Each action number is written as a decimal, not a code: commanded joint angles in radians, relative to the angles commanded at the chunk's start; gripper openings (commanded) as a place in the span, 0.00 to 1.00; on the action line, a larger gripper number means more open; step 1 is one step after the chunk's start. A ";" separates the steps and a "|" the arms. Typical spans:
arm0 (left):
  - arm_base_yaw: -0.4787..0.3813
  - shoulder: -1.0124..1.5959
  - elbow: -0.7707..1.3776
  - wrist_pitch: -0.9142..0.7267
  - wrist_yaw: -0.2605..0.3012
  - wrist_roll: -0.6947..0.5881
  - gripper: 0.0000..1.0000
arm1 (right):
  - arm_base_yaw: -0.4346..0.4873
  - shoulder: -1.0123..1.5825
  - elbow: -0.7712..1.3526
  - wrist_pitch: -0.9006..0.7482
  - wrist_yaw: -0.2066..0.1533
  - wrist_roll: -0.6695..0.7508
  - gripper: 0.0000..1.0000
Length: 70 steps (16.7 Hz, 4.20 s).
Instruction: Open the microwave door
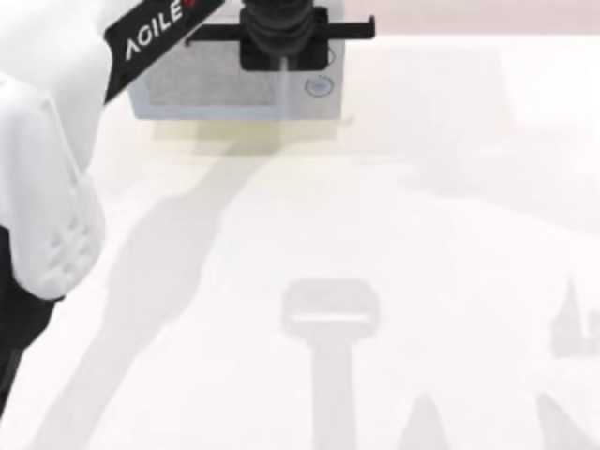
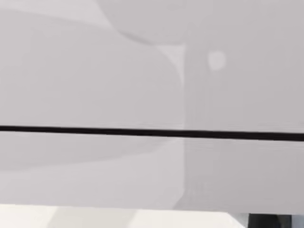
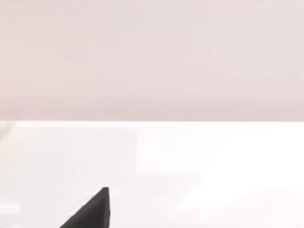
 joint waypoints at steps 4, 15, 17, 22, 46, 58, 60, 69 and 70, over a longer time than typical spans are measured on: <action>-0.002 -0.077 -0.134 0.065 -0.010 -0.015 0.00 | 0.000 0.000 0.000 0.000 0.000 0.000 1.00; -0.005 -0.108 -0.187 0.092 -0.012 -0.023 0.00 | 0.000 0.000 0.000 0.000 0.000 0.000 1.00; -0.005 -0.108 -0.187 0.092 -0.012 -0.023 0.00 | 0.000 0.000 0.000 0.000 0.000 0.000 1.00; -0.005 -0.108 -0.187 0.092 -0.012 -0.023 0.00 | 0.000 0.000 0.000 0.000 0.000 0.000 1.00; 0.003 -0.220 -0.373 0.191 0.034 0.073 0.00 | 0.000 0.000 0.000 0.000 0.000 0.000 1.00; 0.003 -0.220 -0.373 0.191 0.034 0.073 0.00 | 0.000 0.000 0.000 0.000 0.000 0.000 1.00; 0.003 -0.220 -0.373 0.191 0.034 0.073 0.00 | 0.000 0.000 0.000 0.000 0.000 0.000 1.00; 0.000 -0.242 -0.413 0.211 0.051 0.097 0.00 | 0.000 0.000 0.000 0.000 0.000 0.000 1.00; 0.004 -0.258 -0.438 0.223 0.059 0.115 0.00 | 0.000 0.000 0.000 0.000 0.000 0.000 1.00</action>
